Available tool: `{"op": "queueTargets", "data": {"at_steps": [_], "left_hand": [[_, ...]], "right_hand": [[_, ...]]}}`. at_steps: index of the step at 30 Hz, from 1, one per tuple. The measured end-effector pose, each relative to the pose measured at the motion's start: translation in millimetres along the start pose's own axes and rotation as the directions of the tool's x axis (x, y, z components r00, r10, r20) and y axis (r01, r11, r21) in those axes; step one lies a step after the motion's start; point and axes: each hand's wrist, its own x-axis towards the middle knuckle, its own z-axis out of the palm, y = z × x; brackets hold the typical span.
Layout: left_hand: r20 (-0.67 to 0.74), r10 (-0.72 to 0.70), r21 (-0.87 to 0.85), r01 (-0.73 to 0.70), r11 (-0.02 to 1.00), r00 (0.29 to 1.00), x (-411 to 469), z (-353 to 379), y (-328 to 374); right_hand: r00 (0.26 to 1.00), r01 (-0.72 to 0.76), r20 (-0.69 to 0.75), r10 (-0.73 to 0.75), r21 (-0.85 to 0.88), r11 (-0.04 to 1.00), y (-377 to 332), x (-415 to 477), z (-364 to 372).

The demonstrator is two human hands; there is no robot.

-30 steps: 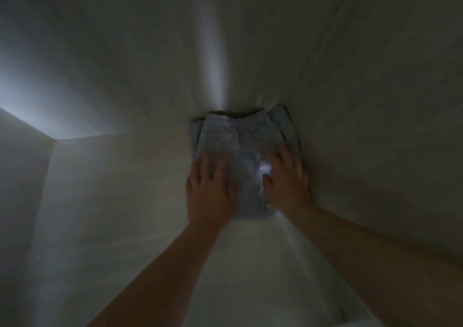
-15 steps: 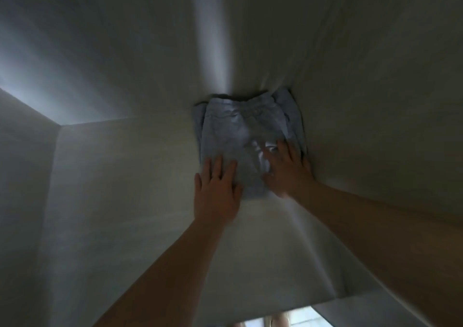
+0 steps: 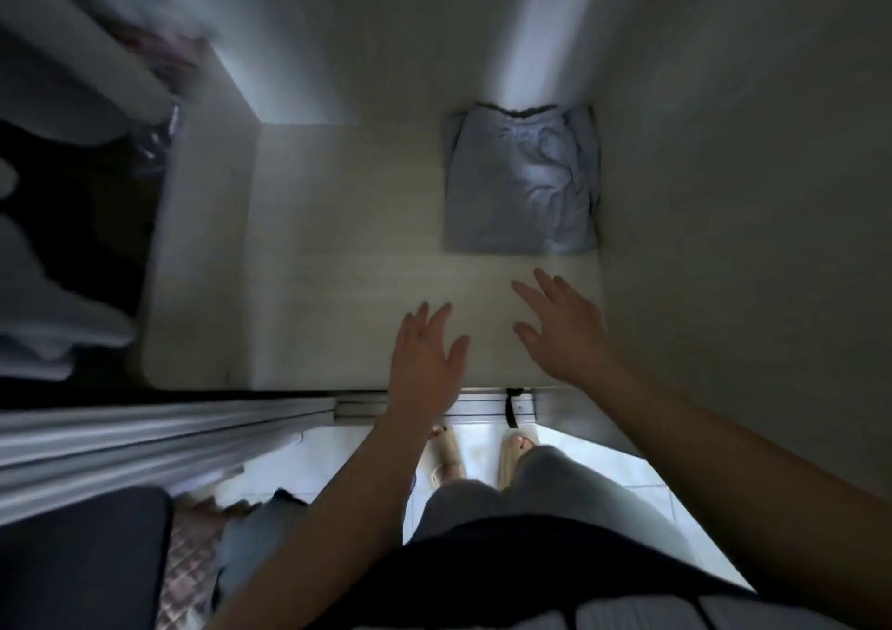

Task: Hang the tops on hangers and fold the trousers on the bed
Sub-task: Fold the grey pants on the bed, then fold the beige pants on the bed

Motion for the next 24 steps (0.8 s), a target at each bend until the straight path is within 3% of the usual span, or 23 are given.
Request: {"op": "queueTargets", "data": {"at_steps": [7,14,20,24], "left_hand": [[-0.136,0.017,0.234,0.015,0.972,0.991,-86.8,-28.6,10.7],[-0.338,-0.068,0.272,0.167,0.948,0.939,-169.2,-19.1,26.4],[-0.499,-0.159,0.184,0.283,0.941,0.852,-252.8,14.7,42.6],[-0.602,-0.235,0.058,0.336,0.94,0.763,-314.1,42.5,47.2]], "right_hand": [[0.976,0.217,-0.013,-0.217,0.049,0.975,-35.0,-78.2,-13.7],[0.883,0.465,0.07,-0.465,0.009,0.885,-36.4,-128.9,-27.5],[0.78,0.611,0.11,-0.617,0.087,0.787,-27.8,-168.8,-19.9],[0.648,0.723,0.048,-0.76,0.275,0.634,-37.8,-196.4,-2.2]]}}
